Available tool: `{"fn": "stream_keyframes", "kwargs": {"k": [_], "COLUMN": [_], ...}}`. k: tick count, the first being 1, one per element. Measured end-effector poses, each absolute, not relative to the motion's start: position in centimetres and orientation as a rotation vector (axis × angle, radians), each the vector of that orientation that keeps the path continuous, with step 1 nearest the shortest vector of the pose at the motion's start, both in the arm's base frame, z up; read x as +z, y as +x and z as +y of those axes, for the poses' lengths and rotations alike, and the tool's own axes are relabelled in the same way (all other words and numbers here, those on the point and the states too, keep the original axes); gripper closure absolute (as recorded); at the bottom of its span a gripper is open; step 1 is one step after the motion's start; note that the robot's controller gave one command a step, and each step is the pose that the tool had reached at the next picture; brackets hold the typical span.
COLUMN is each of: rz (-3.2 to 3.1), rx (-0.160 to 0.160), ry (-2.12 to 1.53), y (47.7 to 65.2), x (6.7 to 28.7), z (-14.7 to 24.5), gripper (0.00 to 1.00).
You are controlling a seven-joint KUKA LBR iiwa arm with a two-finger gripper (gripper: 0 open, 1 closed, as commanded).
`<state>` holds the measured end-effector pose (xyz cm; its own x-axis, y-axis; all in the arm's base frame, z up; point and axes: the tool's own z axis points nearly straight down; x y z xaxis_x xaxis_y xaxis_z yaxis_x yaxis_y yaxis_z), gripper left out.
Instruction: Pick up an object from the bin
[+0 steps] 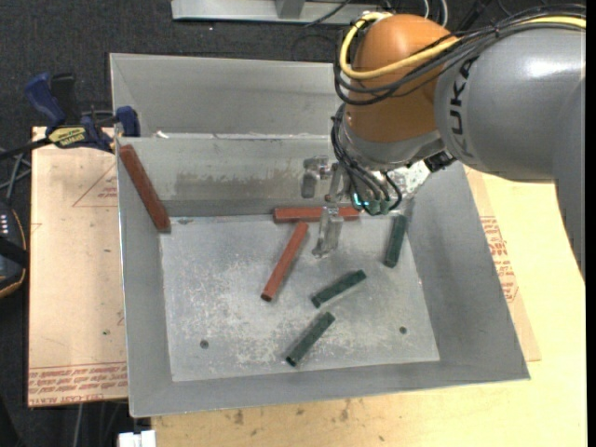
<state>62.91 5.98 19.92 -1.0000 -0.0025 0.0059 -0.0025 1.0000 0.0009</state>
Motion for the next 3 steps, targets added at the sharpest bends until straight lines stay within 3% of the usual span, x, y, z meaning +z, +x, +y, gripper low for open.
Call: {"fn": "stream_keyframes", "kwargs": {"k": [1,2,3], "rz": [-3.143,-3.148,-3.129], "rx": [-0.002,-0.002,-0.001], "ry": [0.003,0.104,0.344], "y": [63.1,62.4,63.1], "x": [20.4,16.3,9.7], "z": [6.0,5.9,7.0], "gripper": [0.0,0.0,0.0]}}
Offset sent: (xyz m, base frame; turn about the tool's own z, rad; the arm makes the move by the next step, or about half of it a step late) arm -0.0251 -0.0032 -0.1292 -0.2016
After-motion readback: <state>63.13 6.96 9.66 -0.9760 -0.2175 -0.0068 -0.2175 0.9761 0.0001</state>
